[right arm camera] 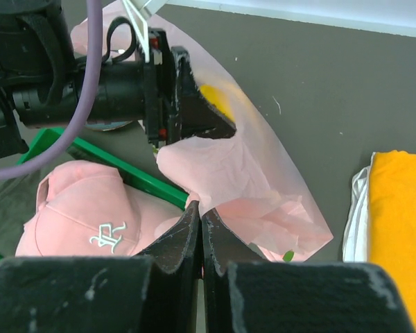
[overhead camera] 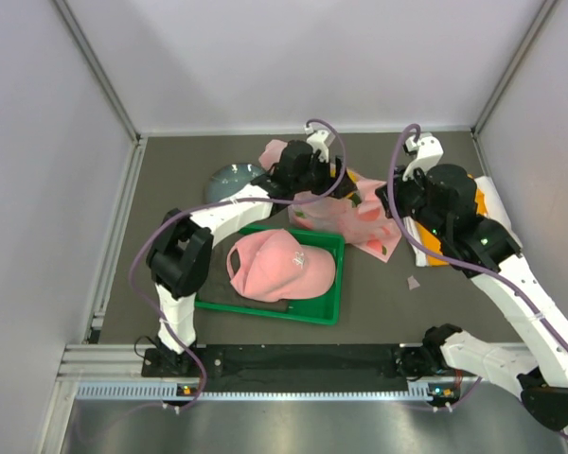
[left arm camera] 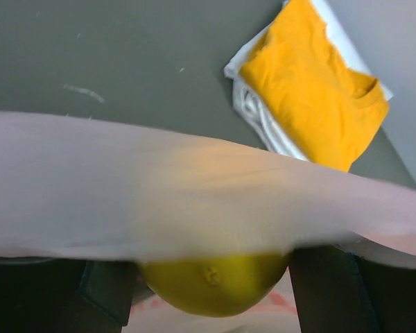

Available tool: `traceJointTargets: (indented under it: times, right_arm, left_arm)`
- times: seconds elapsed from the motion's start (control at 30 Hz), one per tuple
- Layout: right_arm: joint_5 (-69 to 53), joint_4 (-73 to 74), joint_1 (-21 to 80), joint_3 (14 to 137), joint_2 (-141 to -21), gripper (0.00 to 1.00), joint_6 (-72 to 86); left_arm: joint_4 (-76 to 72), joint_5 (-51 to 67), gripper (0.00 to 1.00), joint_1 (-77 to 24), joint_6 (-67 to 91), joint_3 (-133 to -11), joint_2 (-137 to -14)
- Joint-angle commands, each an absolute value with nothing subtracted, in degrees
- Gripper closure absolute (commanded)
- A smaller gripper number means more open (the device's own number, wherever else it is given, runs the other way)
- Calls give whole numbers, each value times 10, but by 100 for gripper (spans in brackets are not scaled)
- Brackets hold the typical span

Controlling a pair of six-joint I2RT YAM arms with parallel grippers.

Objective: Place the fruits into the plastic bag
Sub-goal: Place the fake fruit in the plastic bag.

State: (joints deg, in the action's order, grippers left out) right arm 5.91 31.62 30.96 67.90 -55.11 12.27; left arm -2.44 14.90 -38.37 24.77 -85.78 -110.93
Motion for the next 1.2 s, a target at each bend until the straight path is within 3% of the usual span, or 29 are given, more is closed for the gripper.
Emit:
traceJointTargets:
  times: [0.0,0.2,0.3,0.43,0.47,0.57,0.93,1.17]
  right_arm:
    - [64,305,308,679,-538,100,131]
    - [68,311,308,679,-537,100,131]
    - [71,310,308,678,-535,100,131]
    - [66,304,309,673,-537,100,133]
    - [64,304,309,674,-538,100,134]
    - [65,305,309,676,-540,100,134]
    - [66,305,309,679,-539,100,137]
    - [71,311,308,681,-531,100,137]
  left_arm:
    - [-76,168,65,-387,276,-907,-1136]
    - [-84,185,57,-388,298,-913,-1163]
    - [-70,182,46,-388,289,-903,-1154]
    - [-65,182,23,-388,275,-888,-1133]
    - [-60,181,13,-388,271,-888,-1128]
    - [-54,171,1,-389,259,-882,-1106]
    - [-45,119,1,-388,235,-829,-991]
    - [-2,-6,1,-377,195,-777,-883]
